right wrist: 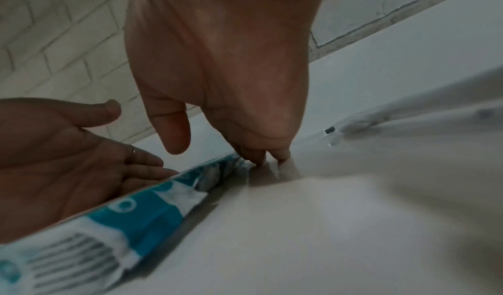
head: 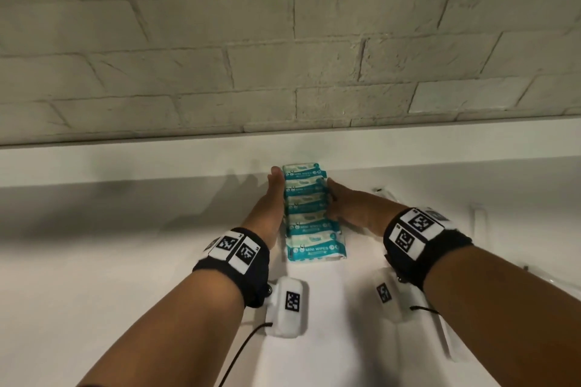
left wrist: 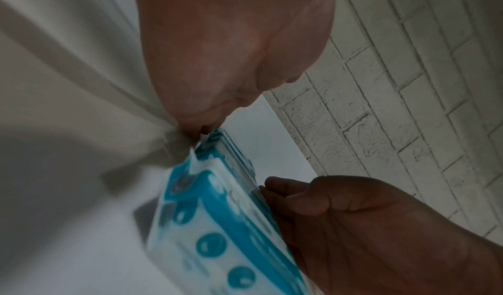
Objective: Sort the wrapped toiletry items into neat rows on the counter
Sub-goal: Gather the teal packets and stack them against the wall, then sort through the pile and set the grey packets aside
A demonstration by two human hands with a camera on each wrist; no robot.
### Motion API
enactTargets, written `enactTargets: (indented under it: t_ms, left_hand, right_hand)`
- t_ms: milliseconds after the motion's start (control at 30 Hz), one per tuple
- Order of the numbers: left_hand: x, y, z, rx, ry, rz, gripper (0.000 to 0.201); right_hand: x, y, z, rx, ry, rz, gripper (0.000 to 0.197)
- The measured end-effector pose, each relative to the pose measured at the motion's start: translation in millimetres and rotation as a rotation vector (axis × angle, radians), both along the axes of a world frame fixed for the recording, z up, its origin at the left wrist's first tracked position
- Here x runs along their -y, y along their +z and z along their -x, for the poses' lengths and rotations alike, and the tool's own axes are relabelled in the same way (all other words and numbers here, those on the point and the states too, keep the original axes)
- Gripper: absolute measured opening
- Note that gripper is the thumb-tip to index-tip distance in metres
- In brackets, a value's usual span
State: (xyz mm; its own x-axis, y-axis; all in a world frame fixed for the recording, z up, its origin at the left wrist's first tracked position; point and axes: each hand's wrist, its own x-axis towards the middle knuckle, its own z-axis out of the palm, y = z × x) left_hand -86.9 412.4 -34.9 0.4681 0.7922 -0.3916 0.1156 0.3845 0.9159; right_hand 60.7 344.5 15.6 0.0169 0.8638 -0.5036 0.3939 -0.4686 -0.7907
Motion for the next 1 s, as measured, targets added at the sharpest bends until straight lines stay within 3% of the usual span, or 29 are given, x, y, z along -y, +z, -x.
enactTargets:
  t_ms: [67, 200, 333, 467, 533, 667, 800, 900, 1000]
  left_hand:
    - [-14.4, -10.7, -4.0, -0.061, 0.002, -0.004, 0.107]
    - [-42.1, -36.2, -8.2, -0.126, 0.062, 0.002, 0.127]
    - [-45.5, -36.7, -11.4, -0.114, 0.050, 0.004, 0.125]
    - [-49.2, -41.4, -5.3, -0.176, 0.022, -0.011, 0.120]
    - [-31.6, -16.7, -1.5, -0.251, 0.040, -0.046, 0.121]
    - [18.5, 34.3, 2.8, -0.373, 0.017, -0.256, 0.083]
    - [49.0, 46.3, -5.9, -0.367, 0.016, -0.418, 0.068]
    - [86.7, 51.1, -18.2, -0.312, -0.060, -0.440, 0.034]
    - [128.3, 44.1, -32.3, -0.378, -0.217, -0.532, 0.038]
  right_hand:
    - [-2.8, -2.1, -3.1, -0.063, -0.017, 0.010, 0.070]
    - [-12.6, -2.7, -15.6, 0.022, -0.120, -0.036, 0.076]
    - [-26.2, -7.8, -10.2, 0.028, -0.028, 0.002, 0.058]
    - [-22.3, -6.0, -17.6, 0.087, -0.034, -0.020, 0.070]
    - [-13.9, 1.9, -26.2, 0.141, -0.067, -0.054, 0.071]
    - [16.9, 21.0, -57.2, 0.467, 0.014, -0.140, 0.053]
    - [69.2, 14.1, -93.4, 0.866, 0.194, 0.140, 0.071]
    - [113.7, 4.4, -107.4, 0.828, 0.337, 0.164, 0.077]
    - [162.6, 13.1, -120.6, 0.633, 0.321, 0.104, 0.067]
